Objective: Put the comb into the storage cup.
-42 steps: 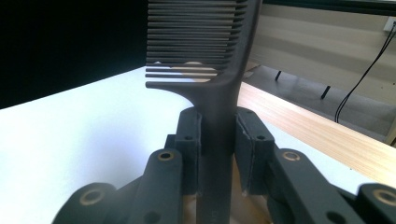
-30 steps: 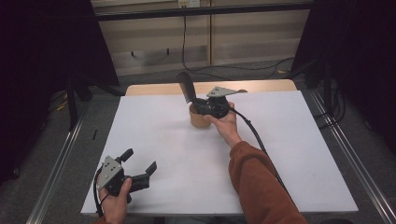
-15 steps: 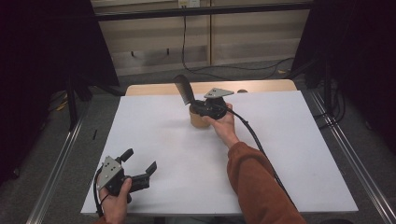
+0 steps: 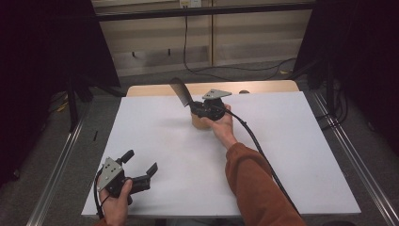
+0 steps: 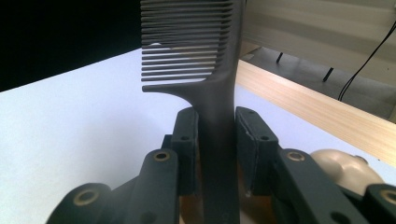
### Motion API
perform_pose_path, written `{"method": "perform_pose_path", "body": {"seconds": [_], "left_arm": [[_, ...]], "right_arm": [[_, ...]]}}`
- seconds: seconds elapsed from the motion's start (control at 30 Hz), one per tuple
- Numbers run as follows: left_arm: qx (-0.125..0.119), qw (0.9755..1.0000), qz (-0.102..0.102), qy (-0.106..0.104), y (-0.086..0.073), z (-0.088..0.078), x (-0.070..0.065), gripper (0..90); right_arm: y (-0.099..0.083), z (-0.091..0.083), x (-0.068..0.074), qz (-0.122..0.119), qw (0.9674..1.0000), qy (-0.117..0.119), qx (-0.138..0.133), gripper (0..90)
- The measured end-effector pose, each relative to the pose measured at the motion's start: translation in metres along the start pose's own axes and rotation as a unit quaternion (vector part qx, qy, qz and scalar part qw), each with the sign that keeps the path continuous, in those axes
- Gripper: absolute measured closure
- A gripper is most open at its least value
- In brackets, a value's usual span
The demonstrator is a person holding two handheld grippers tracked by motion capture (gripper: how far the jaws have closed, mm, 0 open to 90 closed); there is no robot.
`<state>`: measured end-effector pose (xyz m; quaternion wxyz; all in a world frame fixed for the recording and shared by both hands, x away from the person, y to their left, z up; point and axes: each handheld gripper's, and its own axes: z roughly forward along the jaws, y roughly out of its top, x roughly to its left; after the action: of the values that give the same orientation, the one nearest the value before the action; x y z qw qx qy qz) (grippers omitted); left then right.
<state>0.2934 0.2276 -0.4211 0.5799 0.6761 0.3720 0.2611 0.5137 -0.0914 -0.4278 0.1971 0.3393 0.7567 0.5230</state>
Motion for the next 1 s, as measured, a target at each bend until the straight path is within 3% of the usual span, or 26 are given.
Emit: {"method": "perform_pose_path", "body": {"seconds": [0.47, 0.83, 1.0], "left_arm": [[-0.001, 1.0, 0.001, 0.001, 0.0, 0.0, 0.0, 2.3], [0.0, 1.0, 0.001, 0.003, 0.0, 0.0, 0.0, 2.3], [0.0, 1.0, -0.002, 0.008, 0.0, 0.001, 0.0, 2.3]], "right_arm": [[0.002, -0.006, 0.003, 0.001, 1.0, 0.002, -0.003, 59.1], [0.009, -0.023, 0.006, 0.007, 0.9996, -0.005, -0.028, 44.4], [0.01, -0.032, 0.006, 0.014, 0.9994, 0.003, -0.031, 35.5]]}}
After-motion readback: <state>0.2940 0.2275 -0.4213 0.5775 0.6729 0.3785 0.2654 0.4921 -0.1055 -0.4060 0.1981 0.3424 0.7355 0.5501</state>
